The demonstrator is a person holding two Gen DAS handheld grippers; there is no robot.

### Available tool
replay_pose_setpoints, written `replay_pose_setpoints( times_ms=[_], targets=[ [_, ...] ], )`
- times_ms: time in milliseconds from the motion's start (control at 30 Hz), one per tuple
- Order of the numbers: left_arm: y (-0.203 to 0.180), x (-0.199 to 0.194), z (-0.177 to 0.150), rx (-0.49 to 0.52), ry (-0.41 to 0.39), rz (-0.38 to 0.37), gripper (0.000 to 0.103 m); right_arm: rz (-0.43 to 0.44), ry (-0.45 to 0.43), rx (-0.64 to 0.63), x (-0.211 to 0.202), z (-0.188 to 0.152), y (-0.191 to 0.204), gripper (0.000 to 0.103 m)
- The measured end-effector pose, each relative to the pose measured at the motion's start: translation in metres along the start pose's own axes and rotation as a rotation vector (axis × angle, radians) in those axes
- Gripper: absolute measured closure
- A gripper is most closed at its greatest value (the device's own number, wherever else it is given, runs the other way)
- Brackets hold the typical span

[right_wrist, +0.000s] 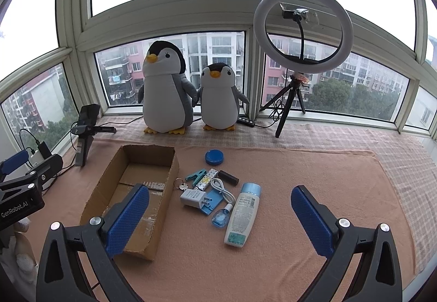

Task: Organize rigid objects

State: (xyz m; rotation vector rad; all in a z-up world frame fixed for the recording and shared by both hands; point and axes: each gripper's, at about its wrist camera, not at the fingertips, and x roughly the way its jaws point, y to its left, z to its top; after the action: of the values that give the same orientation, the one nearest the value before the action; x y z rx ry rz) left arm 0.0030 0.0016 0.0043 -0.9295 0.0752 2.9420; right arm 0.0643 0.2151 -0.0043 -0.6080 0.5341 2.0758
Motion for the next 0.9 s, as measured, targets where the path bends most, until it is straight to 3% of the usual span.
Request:
replay_pose_setpoints(
  times_ms=[900],
  targets=[
    [0.0019,-0.0007,0.0005,0.025,-0.004,-0.023,0.001,-0.01,0.002,0.019,-0.0004,-0.0004,0.0011,0.0]
  ],
)
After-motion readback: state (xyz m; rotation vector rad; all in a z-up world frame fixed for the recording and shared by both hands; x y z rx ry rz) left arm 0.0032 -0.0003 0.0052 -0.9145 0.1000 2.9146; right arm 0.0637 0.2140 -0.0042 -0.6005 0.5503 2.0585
